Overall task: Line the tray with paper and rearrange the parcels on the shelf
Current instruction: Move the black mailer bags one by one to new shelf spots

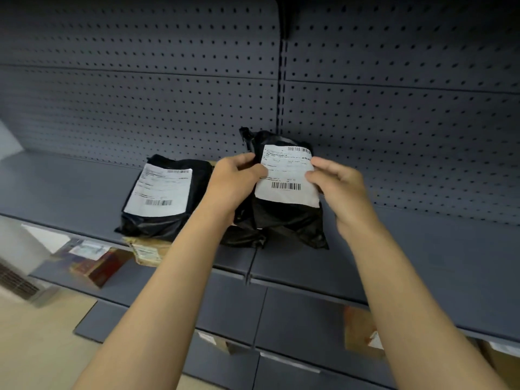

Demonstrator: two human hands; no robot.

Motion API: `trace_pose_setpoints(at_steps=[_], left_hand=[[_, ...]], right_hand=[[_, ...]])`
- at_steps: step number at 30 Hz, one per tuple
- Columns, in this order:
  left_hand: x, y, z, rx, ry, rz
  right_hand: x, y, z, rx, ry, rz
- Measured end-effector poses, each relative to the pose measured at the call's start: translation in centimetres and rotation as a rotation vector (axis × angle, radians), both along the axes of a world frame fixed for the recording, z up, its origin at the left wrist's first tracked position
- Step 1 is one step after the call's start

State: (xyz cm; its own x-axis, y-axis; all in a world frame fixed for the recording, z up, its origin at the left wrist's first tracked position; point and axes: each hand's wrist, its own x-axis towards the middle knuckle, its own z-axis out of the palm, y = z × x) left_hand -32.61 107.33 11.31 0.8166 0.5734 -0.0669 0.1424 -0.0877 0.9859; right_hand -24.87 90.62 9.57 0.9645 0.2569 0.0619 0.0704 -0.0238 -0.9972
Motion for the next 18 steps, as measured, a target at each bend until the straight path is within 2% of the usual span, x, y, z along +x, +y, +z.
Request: trace_pose_setpoints(at_steps=[6, 11, 14, 18], left_hand=[[-0.6, 4.8, -2.2, 0.122, 0.143, 0.050], [-0.1, 5.6, -3.5, 0.460, 0.369, 0.018], [-0.2, 4.9, -4.4, 0.685, 0.361, 0.010], [0.3, 4.8, -5.6, 0.883, 0.264, 0.059]], right_hand=[[0.1, 5.9, -1.9, -0.075, 0.036, 0.075], [0.1, 8.1, -4.6, -0.186, 0.075, 0.164], [0.0, 8.2, -5.9, -0.229, 0.079, 0.177], [-0.1, 7.8, -5.4, -0.251, 0.056, 0.178]])
